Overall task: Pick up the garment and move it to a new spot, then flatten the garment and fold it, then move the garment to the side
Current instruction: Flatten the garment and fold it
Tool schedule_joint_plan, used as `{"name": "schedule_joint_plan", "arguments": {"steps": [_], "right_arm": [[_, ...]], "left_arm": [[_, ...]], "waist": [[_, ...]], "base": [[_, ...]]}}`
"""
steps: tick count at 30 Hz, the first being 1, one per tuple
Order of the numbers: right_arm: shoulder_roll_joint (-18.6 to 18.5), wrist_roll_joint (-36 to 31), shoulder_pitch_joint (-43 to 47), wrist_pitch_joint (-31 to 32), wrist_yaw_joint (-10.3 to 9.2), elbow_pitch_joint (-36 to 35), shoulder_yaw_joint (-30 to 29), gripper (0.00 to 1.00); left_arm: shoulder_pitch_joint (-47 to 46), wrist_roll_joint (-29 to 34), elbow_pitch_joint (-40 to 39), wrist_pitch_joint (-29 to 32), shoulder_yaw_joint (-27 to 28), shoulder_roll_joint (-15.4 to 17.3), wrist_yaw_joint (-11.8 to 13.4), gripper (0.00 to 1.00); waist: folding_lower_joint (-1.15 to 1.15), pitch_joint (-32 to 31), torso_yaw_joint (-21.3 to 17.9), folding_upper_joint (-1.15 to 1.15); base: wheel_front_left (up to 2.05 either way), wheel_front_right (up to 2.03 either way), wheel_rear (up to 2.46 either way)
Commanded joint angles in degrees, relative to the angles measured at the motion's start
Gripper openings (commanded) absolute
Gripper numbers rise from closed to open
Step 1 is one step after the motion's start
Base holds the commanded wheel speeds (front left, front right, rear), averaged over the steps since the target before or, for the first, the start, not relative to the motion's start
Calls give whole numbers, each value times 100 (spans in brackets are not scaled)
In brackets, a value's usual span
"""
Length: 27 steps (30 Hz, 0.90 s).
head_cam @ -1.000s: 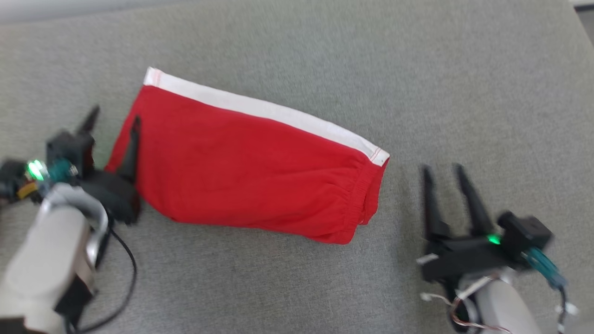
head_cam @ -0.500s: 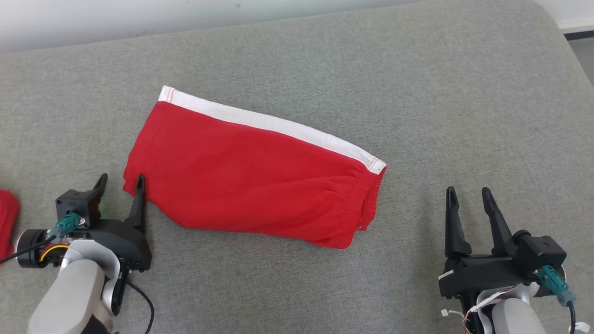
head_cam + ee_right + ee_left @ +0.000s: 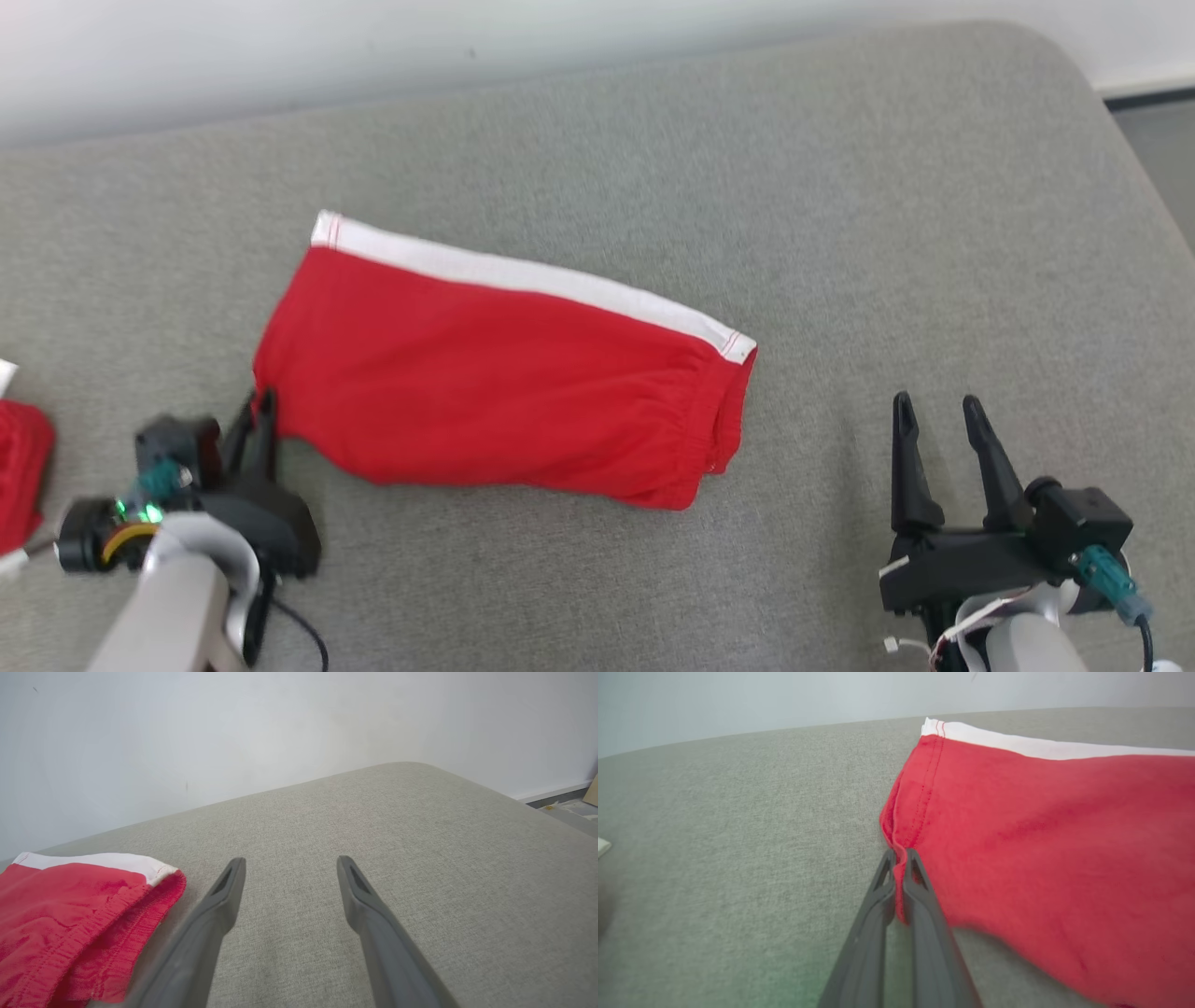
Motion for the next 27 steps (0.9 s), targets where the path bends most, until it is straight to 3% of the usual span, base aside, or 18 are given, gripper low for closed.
{"name": "schedule_joint_plan", "arguments": {"steps": [1,6,15,23,25,26,27], "right_arm": [[16,30,109,0,15,27,44,100],[13,100,289,0,15,138,123,100],[13,103,621,0,15,327,192,100],[14,90,714,0,15,382,287,100],[14,101,706,0,15,396,328,100],[14,103,703,0,15,396,343,100],[12,106,700,0,15,396,361,100]], "left_arm": [[265,85,-69,-11,56,-51,61,0],[886,263,-520,-14,401,-297,288,0],[1989,644,-1233,-14,819,-794,369,0],[2607,936,-1561,-14,1205,-983,317,0],[2684,1046,-1630,-14,1278,-1009,321,47],[2726,1101,-1670,-14,1315,-1032,320,100],[2757,1181,-1747,-14,1359,-1050,351,100]], "waist": [[0,-232,110,0],[0,-660,338,0],[0,-1193,785,0],[0,-1325,875,0],[0,-1334,883,0],[0,-1338,885,0],[0,-1340,887,0]], "base": [[0,0,0],[0,0,0],[0,0,0],[0,0,0],[0,0,0],[0,0,0],[0,0,0]]}}
